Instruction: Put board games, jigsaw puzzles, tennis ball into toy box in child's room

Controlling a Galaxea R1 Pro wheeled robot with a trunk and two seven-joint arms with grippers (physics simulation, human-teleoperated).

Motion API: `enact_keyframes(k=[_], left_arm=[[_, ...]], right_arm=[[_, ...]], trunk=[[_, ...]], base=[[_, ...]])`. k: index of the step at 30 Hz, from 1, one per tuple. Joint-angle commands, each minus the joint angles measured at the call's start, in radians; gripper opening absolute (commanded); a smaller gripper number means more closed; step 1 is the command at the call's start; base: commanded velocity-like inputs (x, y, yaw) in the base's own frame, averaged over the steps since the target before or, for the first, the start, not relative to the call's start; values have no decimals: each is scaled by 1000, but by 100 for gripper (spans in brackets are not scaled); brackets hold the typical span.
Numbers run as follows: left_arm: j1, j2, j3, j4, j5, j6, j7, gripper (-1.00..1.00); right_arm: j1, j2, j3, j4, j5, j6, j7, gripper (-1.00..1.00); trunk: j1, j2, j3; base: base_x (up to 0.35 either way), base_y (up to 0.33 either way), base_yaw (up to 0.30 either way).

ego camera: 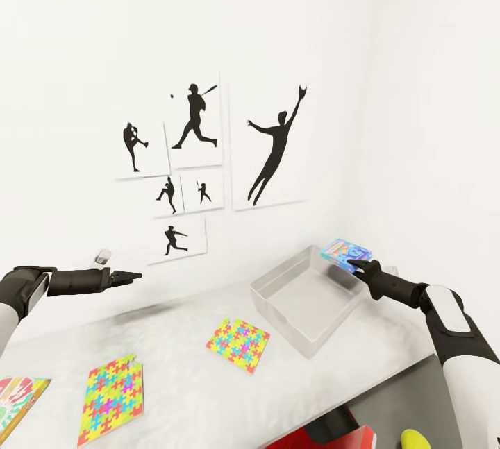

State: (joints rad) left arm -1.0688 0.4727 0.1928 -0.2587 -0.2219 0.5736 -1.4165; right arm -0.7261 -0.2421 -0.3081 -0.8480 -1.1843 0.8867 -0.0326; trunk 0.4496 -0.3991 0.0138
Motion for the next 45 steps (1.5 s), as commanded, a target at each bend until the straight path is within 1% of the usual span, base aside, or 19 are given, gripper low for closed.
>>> enact_keyframes(k=[1,19,25,36,45], left_arm=[[0,0,8,0,-11,10,-6,100],[0,-2,8,-1,-11,9,-4,100],[0,-2,8,-1,-11,7,-4,100],[0,-2,8,-1,-11,6,-4,100],[1,-3,8,-1,-11,5,-3,100]], right_arm=[[-1,0,-2,0,-5,5,-5,-100],[-15,3,3,0,2,1,-8,-100],[-13,0,1,0,3,0,-7,-100],[-16,-3,-3,-2,3,1,-7,-100],[-19,-6,-3,-1,2,0,-9,-100]], trunk=[[0,-1,-2],[0,-1,-31],[0,-1,-40],[0,-1,-43],[0,-1,-55]], base=[[0,0,0],[0,0,3],[0,0,48],[0,0,5],[0,0,0]])
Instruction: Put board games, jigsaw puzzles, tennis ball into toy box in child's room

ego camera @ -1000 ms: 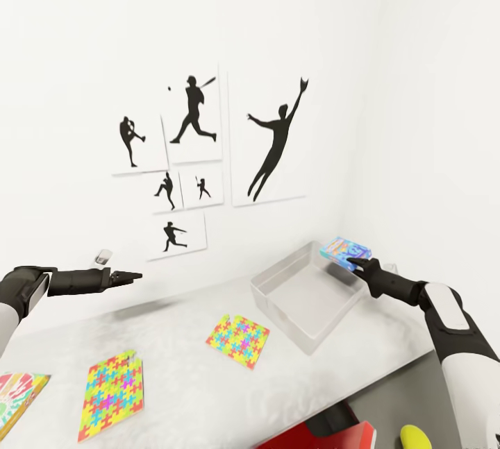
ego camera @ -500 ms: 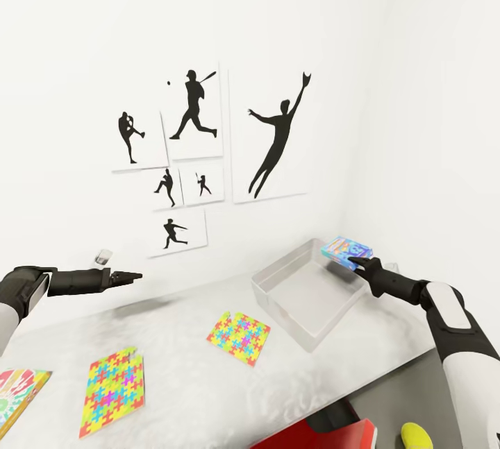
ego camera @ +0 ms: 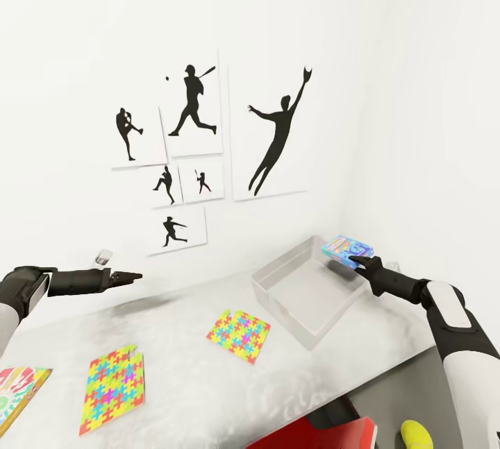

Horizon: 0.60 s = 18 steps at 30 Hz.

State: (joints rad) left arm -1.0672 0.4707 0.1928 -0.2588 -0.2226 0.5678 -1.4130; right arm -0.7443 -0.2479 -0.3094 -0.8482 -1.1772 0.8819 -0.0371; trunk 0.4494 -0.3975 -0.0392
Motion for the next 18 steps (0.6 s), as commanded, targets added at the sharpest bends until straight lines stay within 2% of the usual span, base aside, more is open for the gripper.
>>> enact_keyframes(k=[1,11,18], left_arm=[[-1,-1,8,0,-11,11,-6,100],[-1,-1,8,0,-11,11,-6,100],[0,-2,8,0,-11,11,-6,100]], right_arm=[[-1,0,-2,0,-6,5,-4,-100],[-1,-1,-3,-17,-10,6,-3,-100],[4,-1,-4,-54,-10,4,-2,-100]], trunk=[[1,-3,-4],[1,-3,-20],[1,-3,-22]], base=[[0,0,0],[0,0,0],[0,0,0]])
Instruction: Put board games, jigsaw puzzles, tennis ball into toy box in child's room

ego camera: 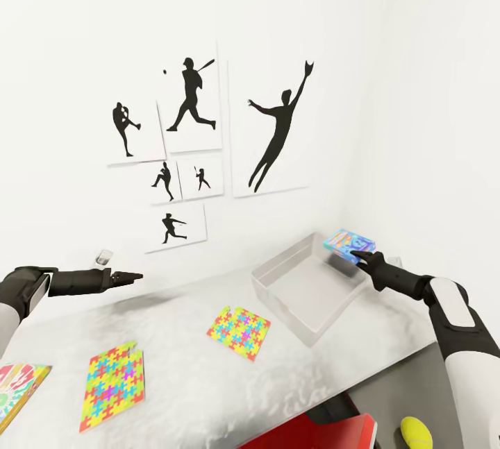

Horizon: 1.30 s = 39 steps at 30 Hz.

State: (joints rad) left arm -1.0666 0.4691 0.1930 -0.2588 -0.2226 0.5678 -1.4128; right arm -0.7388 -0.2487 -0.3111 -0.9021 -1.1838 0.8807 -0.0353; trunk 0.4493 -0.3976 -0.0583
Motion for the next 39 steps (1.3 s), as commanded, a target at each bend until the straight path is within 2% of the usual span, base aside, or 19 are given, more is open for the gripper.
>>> enact_keyframes(k=[1,9,15,24,29,35,39], left_arm=[[-1,-1,8,0,-11,11,-6,100],[-1,-1,8,0,-11,11,-6,100],[-1,0,8,0,-11,11,-6,100],[-1,0,8,0,-11,11,-6,100],[-1,0,8,0,-11,11,-6,100],[-1,-1,8,0,-11,9,-6,100],[-1,-1,8,0,-11,9,-6,100]], right_arm=[[-1,0,-2,-2,-3,5,-5,-100],[-5,0,-7,-5,-5,5,-4,-100],[-6,0,-35,-6,-5,6,-4,-100],[-10,0,-41,-14,-9,7,-6,-100],[-61,3,-40,-19,-6,36,-10,-100],[-86,2,-41,-14,-8,45,-79,-100],[-89,2,-49,-11,-35,46,-119,-100]], trunk=[[1,-2,-2],[1,-2,-2],[1,-2,-3],[1,-2,-14],[1,-2,-23],[1,-2,-32],[1,-2,-39]], base=[[0,0,0],[0,0,0],[0,0,1],[0,0,53],[0,0,68],[0,0,84],[0,0,88]])
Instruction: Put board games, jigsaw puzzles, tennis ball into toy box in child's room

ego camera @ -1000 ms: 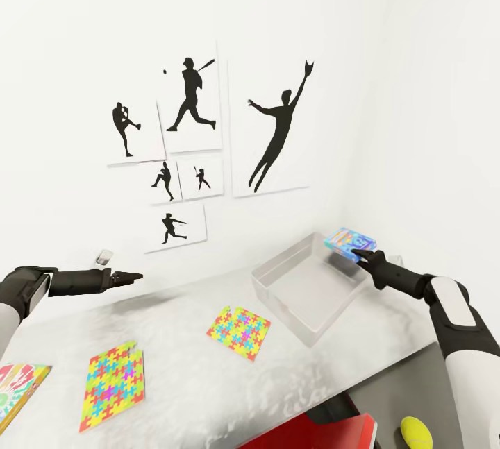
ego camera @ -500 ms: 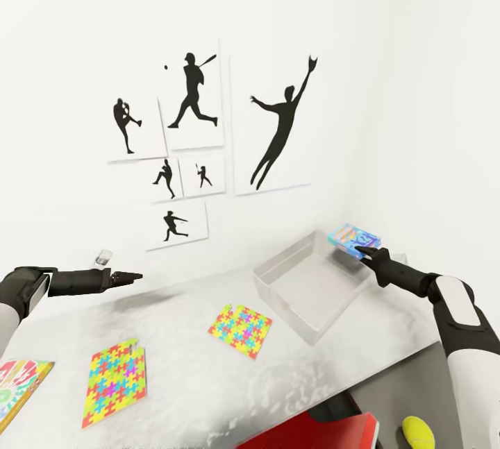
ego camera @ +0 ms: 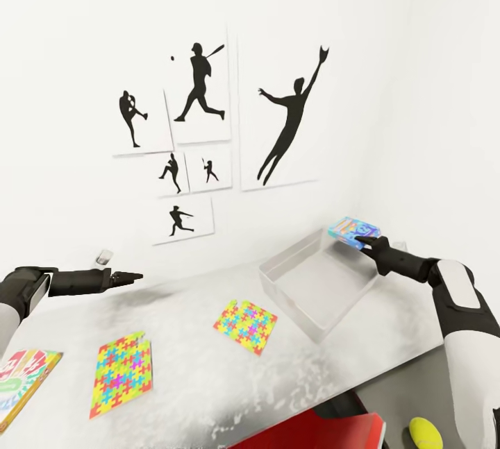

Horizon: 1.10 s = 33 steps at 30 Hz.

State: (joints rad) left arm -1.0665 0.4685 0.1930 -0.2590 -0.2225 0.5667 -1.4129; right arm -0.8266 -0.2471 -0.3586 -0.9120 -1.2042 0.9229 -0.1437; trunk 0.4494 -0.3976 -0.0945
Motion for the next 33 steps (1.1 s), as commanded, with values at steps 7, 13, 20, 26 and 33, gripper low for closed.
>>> enact_keyframes(k=[7,13,20,26,33], left_arm=[[-1,1,8,0,-11,11,-6,100],[-1,1,8,0,-11,11,-6,100],[-1,1,8,0,-11,10,-6,100],[-1,1,8,0,-11,10,-5,100],[-1,1,8,0,-11,10,-4,100]], right_arm=[[-2,2,-24,10,-29,3,-63,-100],[0,0,-55,47,-30,4,-65,-100],[0,0,-60,48,-33,4,-65,-100],[0,0,-60,48,-34,4,-65,-100],[0,3,-59,48,-34,4,-65,-100]], trunk=[[1,-2,-14],[1,-2,-23],[1,-2,-35],[1,-2,-45],[1,-2,-57]], base=[[0,0,88],[0,0,77],[0,0,13],[0,0,1],[0,0,0]])
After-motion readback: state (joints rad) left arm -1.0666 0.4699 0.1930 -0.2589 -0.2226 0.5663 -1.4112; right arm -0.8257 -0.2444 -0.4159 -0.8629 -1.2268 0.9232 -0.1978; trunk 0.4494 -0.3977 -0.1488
